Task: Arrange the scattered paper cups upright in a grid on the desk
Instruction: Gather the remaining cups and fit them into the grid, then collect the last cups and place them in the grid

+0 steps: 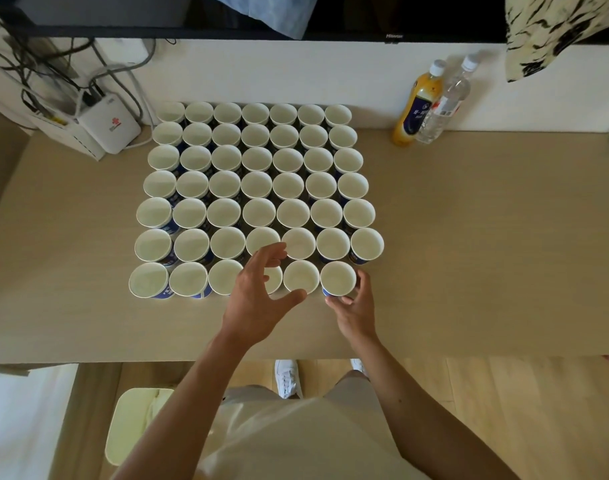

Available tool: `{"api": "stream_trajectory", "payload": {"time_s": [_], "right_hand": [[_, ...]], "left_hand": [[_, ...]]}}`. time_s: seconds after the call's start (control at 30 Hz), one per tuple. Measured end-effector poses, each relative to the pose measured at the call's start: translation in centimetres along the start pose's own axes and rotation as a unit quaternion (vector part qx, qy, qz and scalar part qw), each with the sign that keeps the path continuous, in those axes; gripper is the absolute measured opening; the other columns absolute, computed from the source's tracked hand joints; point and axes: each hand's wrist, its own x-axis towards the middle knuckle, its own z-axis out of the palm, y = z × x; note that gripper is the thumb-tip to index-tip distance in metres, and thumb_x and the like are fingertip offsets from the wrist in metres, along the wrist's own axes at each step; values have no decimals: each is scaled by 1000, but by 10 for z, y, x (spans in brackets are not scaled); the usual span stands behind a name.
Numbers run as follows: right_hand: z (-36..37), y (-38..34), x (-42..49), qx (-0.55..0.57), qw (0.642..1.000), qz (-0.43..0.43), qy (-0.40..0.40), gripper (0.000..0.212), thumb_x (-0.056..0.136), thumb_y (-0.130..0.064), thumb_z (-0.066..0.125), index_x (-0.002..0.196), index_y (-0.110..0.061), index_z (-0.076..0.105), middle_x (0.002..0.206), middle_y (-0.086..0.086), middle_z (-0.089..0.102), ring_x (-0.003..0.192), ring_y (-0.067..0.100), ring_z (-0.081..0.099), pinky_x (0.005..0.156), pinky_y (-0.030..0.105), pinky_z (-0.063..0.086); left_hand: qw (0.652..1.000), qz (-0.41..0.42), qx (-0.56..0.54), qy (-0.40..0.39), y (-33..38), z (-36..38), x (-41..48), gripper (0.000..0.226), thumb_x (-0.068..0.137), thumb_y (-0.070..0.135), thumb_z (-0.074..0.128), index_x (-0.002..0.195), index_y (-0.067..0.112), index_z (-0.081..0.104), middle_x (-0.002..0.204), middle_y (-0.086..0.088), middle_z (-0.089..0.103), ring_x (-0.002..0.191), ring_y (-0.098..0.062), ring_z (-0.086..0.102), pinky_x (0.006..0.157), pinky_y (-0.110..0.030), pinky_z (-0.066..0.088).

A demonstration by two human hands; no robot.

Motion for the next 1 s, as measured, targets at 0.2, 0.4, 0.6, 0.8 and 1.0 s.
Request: {"api": "stream_trajectory", "payload": {"time_s": [0.2, 0.4, 0.6, 0.8, 1.0], "right_hand": [[2, 3, 4, -4, 1000, -2, 1, 71, 73, 6, 81, 132, -18, 49, 126, -1, 59, 112, -2, 58, 96, 36, 56], [1, 4, 6, 4, 1000, 5, -2, 76, 72, 6, 81, 136, -18, 46, 130, -1, 58, 116, 7, 59, 97, 37, 55], [-15, 14, -8, -11, 999, 29, 15, 80, 74, 4, 80, 141, -19, 41, 137, 1, 53, 126, 16, 51, 97, 40, 52], [-59, -3, -20, 56, 993, 36, 97, 72, 80, 2, 77, 139, -18, 43, 129, 4, 55, 120, 18, 55, 86, 26, 51], [-123, -36, -8, 130, 979, -25, 158, 55, 82, 10, 73, 130, -8, 52, 120, 16, 63, 110, 25, 64, 74, 12, 51]], "left_hand": [[1000, -5, -5, 1, 1, 0, -3, 73, 72, 26, 90, 134, 24, 52, 124, 14, 62, 113, -7, 59, 91, -35, 54], [1000, 3, 2, 4, 2, 0, -7, 72, 73, 27, 89, 134, 24, 52, 121, 13, 63, 111, -8, 60, 89, -32, 54], [1000, 2, -14, -10, 10, 9, -7, 71, 72, 26, 90, 133, 26, 52, 117, 19, 62, 110, 3, 57, 84, -10, 45], [997, 27, -36, -63, 37, 41, 1, 66, 73, 23, 88, 130, 25, 54, 118, 12, 65, 110, -1, 59, 86, -17, 49], [992, 45, -65, -101, 87, 86, 13, 62, 74, 32, 83, 129, 23, 57, 116, 17, 66, 109, 1, 60, 85, -17, 49]]}}
